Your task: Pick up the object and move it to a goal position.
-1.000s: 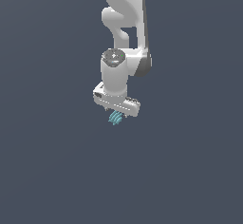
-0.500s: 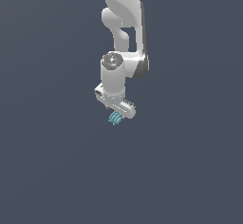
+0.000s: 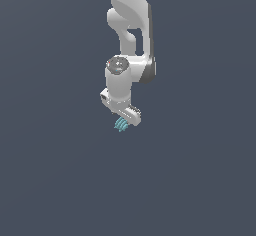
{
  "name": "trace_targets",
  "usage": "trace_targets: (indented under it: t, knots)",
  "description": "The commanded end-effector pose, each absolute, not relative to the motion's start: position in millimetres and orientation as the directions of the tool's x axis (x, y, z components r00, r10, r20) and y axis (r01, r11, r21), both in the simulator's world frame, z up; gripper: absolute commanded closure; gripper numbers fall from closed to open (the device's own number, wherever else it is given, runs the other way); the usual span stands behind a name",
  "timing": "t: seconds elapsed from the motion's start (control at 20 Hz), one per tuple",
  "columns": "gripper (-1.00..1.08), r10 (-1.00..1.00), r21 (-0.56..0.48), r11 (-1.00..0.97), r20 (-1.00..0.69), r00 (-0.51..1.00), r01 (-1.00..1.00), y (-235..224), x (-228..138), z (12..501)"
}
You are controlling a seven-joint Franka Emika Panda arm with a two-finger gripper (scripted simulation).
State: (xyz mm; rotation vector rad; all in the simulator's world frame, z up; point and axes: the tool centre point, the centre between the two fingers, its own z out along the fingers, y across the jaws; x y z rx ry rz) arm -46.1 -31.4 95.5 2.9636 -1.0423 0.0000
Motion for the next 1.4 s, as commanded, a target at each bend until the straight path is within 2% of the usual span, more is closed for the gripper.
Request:
trace_targets:
  t: [0.0,0.75,0.8,1.35]
  knots:
    - [-0.92,-0.626,0.000,-0.780,0.000,0.780,-0.626,-31.2,-46.2,92.9]
    - [-0.92,-0.630,0.000,-0.776,0.000,0.776,-0.630,-31.4,-46.8,45.5]
    - [1.08,-0.630,0.000,-0.776,0.000,0.776,-0.630,-31.4,-46.8,45.5]
    - [1.08,-0.630,-0.001,-0.777,0.001,0.777,-0.630,-31.1,-46.0,46.6]
